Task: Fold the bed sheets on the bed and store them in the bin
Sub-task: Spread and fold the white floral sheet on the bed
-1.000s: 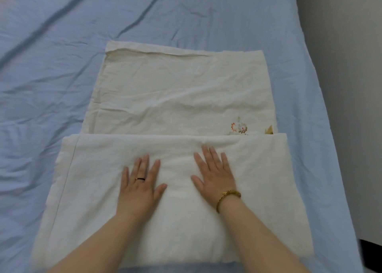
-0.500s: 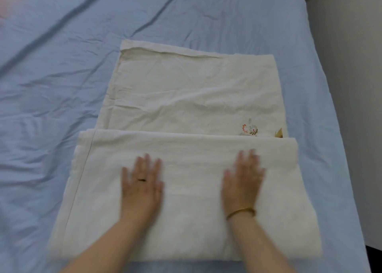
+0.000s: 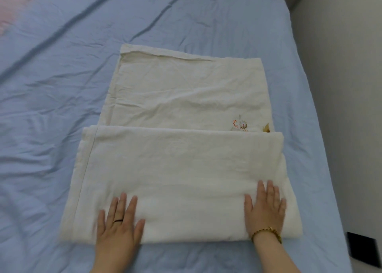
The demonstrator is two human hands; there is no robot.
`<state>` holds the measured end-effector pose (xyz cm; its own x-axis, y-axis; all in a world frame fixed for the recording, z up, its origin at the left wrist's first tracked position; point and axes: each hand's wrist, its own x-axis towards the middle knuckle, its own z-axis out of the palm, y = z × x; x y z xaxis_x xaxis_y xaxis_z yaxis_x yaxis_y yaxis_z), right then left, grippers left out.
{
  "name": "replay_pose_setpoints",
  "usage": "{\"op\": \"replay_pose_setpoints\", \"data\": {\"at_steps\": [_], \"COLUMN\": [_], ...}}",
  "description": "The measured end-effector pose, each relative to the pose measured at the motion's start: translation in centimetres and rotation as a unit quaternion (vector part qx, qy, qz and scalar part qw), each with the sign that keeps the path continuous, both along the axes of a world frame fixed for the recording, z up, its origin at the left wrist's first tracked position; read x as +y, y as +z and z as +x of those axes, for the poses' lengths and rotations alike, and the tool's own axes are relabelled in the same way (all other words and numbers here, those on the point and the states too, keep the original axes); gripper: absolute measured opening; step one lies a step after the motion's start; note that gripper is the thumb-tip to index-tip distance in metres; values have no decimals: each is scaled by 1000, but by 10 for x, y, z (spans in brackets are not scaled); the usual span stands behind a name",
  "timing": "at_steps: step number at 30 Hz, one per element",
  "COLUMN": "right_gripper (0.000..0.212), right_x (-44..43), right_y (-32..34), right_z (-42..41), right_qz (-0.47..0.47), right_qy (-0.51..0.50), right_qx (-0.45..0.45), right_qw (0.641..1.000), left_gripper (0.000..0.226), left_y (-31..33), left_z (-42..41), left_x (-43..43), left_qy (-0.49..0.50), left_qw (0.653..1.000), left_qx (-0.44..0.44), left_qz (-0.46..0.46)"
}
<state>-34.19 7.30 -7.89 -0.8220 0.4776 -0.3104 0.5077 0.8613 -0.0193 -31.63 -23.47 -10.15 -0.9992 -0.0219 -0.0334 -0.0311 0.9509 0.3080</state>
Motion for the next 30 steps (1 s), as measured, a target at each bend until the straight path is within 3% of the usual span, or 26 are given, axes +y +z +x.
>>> {"op": "replay_pose_setpoints", "data": {"at_steps": [2, 3, 4, 6, 7, 8, 10, 12, 13, 16, 19, 23, 30], "right_gripper": [65, 69, 70, 65, 60, 54, 39, 42, 46, 47, 44, 40, 18], "right_x": [-22, -30, -40, -58, -60, -62, -59, -52, -49, -38, -34, -33, -26], "right_y": [12, 11, 7, 8, 8, 19, 28, 22, 23, 33, 36, 42, 91], "right_z": [13, 22, 34, 61, 72, 78, 88, 83, 75, 47, 34, 40, 59], "right_qz": [-34, -48, -87, -163, -189, -246, -392, -473, -494, -561, -571, -593, -637], "right_qy": [-94, -136, -173, -218, -269, -354, -499, -576, -590, -601, -615, -585, -474], "right_qx": [76, 144, 190, 255, 297, 327, 305, 255, 240, 239, 234, 257, 301], "right_qw": [992, 979, 963, 928, 896, 841, 710, 616, 591, 518, 491, 490, 528], "left_gripper": [38, 22, 14, 32, 37, 37, 42, 53, 51, 16, 15, 15, 18], "left_y": [17, 32, 39, 54, 56, 62, 66, 66, 66, 70, 67, 83, 124], "left_z": [2, 0, 0, 11, 16, 21, 27, 23, 18, 0, -9, -7, 17], "left_x": [11, 18, 22, 25, 27, 29, 36, 39, 39, 38, 33, 28, 24], "left_qy": [95, 177, 237, 333, 388, 429, 480, 511, 518, 543, 556, 514, 431], "left_qw": [994, 975, 942, 844, 781, 717, 596, 537, 521, 466, 439, 456, 498], "left_qx": [-2, -62, -137, -276, -308, -332, -369, -337, -312, -242, -191, -146, -92], "left_qz": [54, 122, 194, 317, 381, 438, 527, 581, 603, 655, 679, 712, 747]}}
